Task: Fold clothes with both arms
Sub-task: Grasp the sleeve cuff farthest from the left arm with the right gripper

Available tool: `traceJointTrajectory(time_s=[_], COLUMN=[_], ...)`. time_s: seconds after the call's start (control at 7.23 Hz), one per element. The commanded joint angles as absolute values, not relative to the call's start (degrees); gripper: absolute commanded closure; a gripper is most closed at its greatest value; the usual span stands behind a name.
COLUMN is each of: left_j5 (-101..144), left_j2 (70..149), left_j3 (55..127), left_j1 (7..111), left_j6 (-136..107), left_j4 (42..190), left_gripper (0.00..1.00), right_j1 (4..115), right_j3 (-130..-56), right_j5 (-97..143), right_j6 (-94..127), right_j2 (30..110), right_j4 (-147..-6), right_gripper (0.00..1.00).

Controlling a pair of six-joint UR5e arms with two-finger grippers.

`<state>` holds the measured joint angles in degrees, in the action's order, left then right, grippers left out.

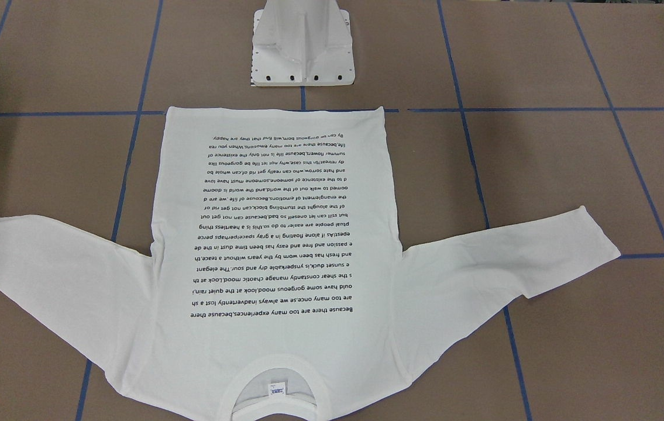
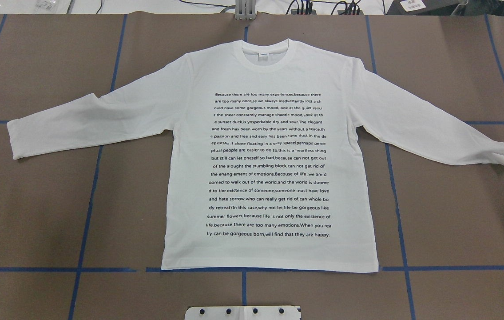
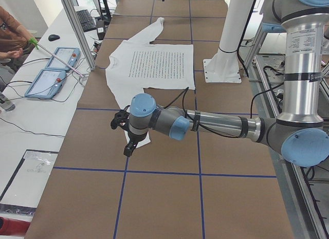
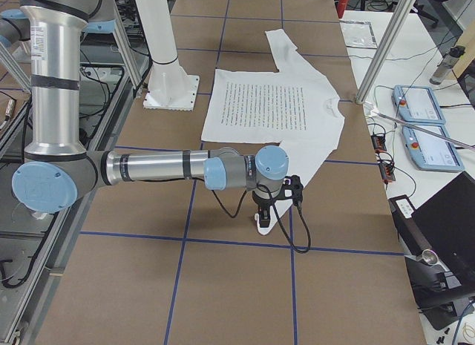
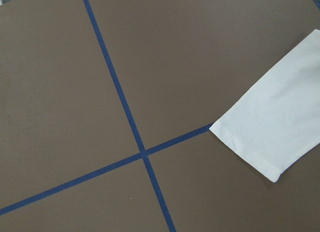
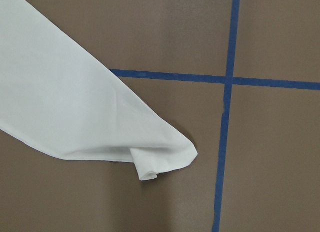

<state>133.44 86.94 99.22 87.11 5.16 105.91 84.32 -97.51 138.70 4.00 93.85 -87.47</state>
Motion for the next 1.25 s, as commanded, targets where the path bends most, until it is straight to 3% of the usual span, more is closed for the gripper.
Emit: traceJointTrajectory(time_s=[0.0,0.42,1.11], left_j5=[133.59,133.59,133.59], left_j2=[86.92,87.01,87.10], left_j3=[99.32,100.37,100.63], left_j1=[87.01,87.01,86.66], left_j6=[5.10,5.18,5.01], left_j4=[106.08,106.17,105.82], left_gripper=[0.00,0.00,0.00], right_j1=[83.24,81.13,75.15], right_j3=[-91.96,-81.50,-73.93], right_j5=[138.78,138.87,139.13], right_j6=[4.04,5.17,17.66], right_j2=[93.52,87.56,87.10], right_j4=[-80.72,-77.87,-66.21], right_gripper=[0.00,0.00,0.04])
